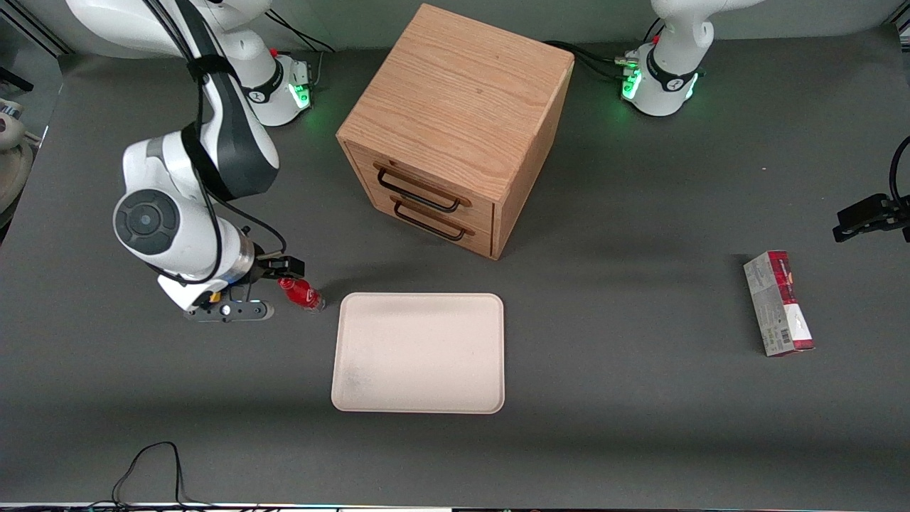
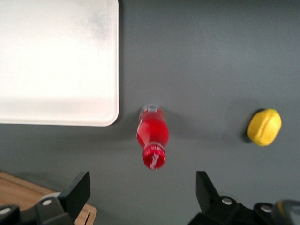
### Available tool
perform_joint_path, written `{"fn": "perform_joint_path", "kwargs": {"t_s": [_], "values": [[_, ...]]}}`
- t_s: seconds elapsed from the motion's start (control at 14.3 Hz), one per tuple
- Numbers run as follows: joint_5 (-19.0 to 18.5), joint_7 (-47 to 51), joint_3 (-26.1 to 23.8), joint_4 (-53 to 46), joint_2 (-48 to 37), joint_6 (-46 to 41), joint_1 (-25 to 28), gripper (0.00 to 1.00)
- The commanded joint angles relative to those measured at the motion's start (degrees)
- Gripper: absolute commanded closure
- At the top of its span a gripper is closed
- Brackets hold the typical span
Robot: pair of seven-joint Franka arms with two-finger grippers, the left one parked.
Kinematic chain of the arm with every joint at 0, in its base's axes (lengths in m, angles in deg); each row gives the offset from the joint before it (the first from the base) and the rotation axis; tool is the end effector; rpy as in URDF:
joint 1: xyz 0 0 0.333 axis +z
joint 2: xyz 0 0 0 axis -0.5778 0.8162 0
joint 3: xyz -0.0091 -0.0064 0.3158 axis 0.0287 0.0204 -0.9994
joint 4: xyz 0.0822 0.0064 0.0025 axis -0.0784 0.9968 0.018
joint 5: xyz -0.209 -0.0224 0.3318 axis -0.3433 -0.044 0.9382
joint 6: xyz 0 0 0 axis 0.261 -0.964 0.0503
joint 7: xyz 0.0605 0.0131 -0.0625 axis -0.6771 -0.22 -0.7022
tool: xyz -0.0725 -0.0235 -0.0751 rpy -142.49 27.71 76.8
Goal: Place coke bottle on tray
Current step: 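Move the open right gripper over the red bottle, then lower the right gripper and close it around the red bottle's neck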
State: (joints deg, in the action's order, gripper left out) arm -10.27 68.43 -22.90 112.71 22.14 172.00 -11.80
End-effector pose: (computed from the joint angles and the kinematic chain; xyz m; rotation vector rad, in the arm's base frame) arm 0.6162 0.1824 0.4021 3.0721 0.0094 -0.1823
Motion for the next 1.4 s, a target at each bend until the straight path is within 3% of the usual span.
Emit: {"fn": "perform_joint_path", "kwargs": {"t_s": [0.0,0.42,0.91,1.19,1.33], "values": [[0.9,0.0,0.4,6.1,-1.0,7.1,0.0,0.00],[0.9,0.0,0.4,12.9,-1.1,14.2,0.0,0.00],[0.9,-0.1,0.4,13.4,-1.0,14.7,0.1,0.01],[0.9,-0.1,0.4,13.9,-1.1,14.7,0.1,0.08],[0.9,-0.1,0.4,14.0,-1.2,14.7,0.1,0.20]]}}
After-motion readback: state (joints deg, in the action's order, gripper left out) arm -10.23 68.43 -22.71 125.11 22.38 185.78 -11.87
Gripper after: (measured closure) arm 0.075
